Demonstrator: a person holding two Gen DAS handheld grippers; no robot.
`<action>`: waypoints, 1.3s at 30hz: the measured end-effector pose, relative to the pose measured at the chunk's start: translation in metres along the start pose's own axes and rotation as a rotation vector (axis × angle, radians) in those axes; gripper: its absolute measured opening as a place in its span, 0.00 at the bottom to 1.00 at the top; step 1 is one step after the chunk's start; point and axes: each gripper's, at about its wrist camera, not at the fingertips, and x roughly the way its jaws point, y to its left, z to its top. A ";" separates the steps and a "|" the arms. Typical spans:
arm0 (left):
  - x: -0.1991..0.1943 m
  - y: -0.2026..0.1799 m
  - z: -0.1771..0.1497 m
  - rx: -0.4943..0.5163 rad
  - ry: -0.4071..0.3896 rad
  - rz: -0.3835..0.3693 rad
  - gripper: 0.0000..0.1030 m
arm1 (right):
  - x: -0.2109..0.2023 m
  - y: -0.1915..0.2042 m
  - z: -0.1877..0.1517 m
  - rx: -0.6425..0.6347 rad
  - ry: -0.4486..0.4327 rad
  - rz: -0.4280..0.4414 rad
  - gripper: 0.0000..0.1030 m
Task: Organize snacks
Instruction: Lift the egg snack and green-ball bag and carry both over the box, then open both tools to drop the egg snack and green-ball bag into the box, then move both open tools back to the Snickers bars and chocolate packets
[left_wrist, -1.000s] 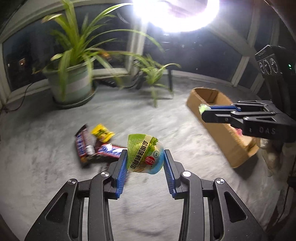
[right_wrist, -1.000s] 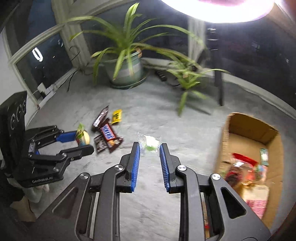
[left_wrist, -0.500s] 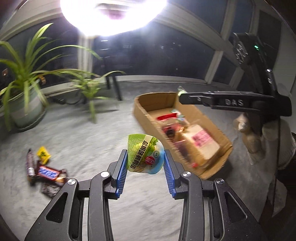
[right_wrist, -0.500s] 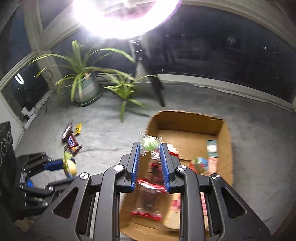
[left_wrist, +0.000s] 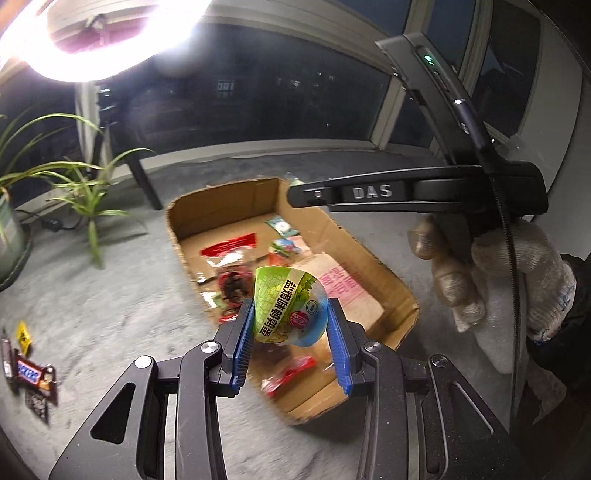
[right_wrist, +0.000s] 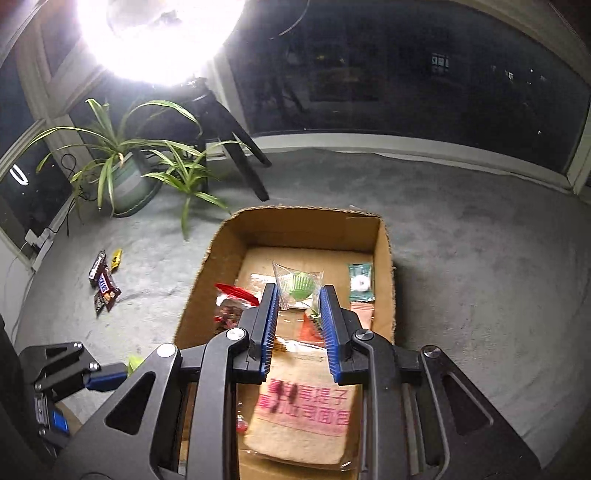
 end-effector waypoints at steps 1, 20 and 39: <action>0.002 -0.003 0.001 0.002 0.004 0.001 0.35 | 0.001 -0.002 0.000 0.000 0.002 0.000 0.23; 0.012 -0.018 0.011 0.026 0.028 0.054 0.58 | -0.008 -0.013 -0.001 0.030 -0.026 -0.010 0.68; -0.044 0.032 -0.009 -0.052 -0.026 0.087 0.58 | -0.035 0.043 -0.002 0.027 -0.090 0.026 0.68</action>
